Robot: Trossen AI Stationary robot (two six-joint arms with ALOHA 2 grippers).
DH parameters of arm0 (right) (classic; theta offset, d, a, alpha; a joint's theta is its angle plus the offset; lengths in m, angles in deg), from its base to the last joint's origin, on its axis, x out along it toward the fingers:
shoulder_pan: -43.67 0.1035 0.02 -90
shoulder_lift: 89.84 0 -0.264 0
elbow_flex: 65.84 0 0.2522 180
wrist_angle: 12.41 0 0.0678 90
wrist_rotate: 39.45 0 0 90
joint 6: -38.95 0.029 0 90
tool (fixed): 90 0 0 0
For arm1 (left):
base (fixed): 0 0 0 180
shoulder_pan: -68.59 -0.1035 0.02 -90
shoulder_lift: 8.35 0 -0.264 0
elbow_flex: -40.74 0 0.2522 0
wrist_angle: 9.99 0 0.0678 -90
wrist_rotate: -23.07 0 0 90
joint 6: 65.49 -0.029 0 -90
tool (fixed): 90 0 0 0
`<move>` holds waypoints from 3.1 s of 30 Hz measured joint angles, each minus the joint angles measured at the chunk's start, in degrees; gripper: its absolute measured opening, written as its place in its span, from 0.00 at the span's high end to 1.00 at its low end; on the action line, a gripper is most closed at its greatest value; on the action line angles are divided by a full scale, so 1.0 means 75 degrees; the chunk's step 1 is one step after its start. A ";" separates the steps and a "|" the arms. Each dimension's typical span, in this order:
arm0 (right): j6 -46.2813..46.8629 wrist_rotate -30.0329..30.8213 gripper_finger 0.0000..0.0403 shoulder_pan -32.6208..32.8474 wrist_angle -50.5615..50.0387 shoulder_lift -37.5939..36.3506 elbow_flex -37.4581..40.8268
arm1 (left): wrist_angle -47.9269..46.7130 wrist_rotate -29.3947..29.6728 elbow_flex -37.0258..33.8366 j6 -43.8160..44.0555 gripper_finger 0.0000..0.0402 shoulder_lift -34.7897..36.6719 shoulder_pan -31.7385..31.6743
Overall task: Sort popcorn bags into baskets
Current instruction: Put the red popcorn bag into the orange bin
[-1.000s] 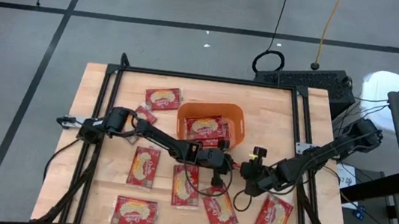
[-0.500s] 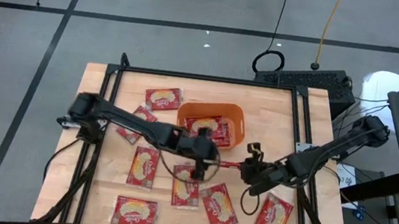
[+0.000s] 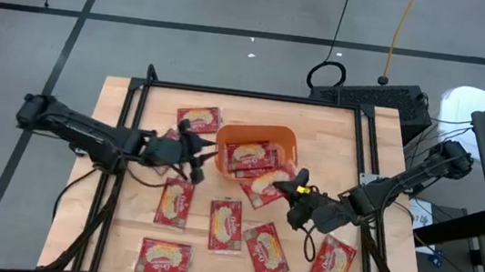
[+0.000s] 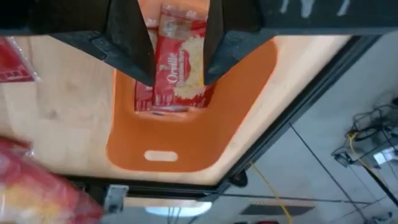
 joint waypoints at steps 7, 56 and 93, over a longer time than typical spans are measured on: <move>-0.3033 0.0679 0.92 -0.0716 0.1789 0.0568 0.0000 | 0.2224 0.0021 -0.1694 -0.0143 0.67 0.0898 -0.0341; 0.1618 -0.1354 0.93 -0.2813 0.3126 0.2396 -0.0190 | 0.2666 -0.0020 -0.2040 -0.0811 0.67 0.0935 -0.0789; 0.3482 -0.2328 0.85 -0.3763 -0.1720 0.4050 -0.2290 | 0.2693 -0.0309 -0.2042 -0.0978 0.67 0.0932 -0.0571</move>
